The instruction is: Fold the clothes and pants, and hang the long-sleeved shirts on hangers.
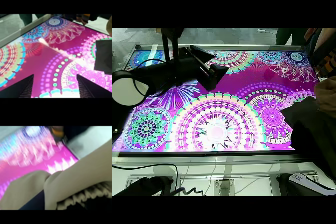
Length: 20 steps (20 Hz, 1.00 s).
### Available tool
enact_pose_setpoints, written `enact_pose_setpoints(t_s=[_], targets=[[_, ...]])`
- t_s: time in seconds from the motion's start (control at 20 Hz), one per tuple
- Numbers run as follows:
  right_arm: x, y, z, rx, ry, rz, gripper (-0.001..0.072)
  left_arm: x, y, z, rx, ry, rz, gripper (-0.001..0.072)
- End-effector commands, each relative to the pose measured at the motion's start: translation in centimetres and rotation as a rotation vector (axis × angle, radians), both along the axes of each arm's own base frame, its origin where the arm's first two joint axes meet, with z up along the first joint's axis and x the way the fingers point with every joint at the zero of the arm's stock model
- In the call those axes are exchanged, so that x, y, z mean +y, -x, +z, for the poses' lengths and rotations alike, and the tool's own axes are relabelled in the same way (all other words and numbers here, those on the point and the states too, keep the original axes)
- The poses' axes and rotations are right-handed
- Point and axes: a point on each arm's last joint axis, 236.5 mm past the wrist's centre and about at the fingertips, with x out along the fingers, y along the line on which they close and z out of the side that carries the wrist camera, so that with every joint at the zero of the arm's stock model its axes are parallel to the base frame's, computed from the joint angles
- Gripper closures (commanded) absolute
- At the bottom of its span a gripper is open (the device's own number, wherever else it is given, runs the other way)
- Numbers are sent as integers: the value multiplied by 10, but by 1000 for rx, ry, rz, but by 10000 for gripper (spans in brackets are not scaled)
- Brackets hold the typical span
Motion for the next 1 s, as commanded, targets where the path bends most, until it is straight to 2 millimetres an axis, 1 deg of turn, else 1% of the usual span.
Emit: enact_pose_setpoints(t_s=[0.0,0.1,0.15,0.2,0.25,0.3,0.35,0.5,0.55,0.6,0.65,0.7,0.75,0.85,0.9,0.95], targets=[[-1,32,-72,267,-159,-15,681,0,0,0,0,2,0,101],[2,66,-124,450,-284,-85,681,0,0,0,0,1,0,101],[-2,91,-146,554,-329,-167,681,0,0,0,0,1,0,101],[-7,115,-161,642,-352,-252,681,0,0,0,0,1,0,101],[-11,134,-170,715,-349,-304,680,0,0,0,-1,0,0,101],[-15,148,-174,765,-339,-339,680,0,0,0,-1,0,0,101],[-19,156,-176,796,-327,-363,680,0,0,0,-1,0,0,101],[-28,171,-174,842,-292,-411,679,0,0,0,-1,0,0,101],[-31,171,-173,842,-280,-418,678,0,0,0,0,0,0,100],[-36,168,-172,824,-259,-422,623,0,0,0,0,0,0,99],[-43,164,-170,787,-246,-458,302,0,0,0,0,0,0,99],[-48,161,-168,750,-247,-504,9,0,0,0,0,0,0,99],[-49,160,-168,740,-246,-515,28,0,0,0,0,0,0,99],[-51,159,-167,728,-243,-526,29,0,0,0,0,0,0,99],[-52,155,-167,709,-249,-528,33,0,0,0,0,0,0,99],[-51,147,-167,677,-258,-513,33,0,0,0,0,1,0,99]])
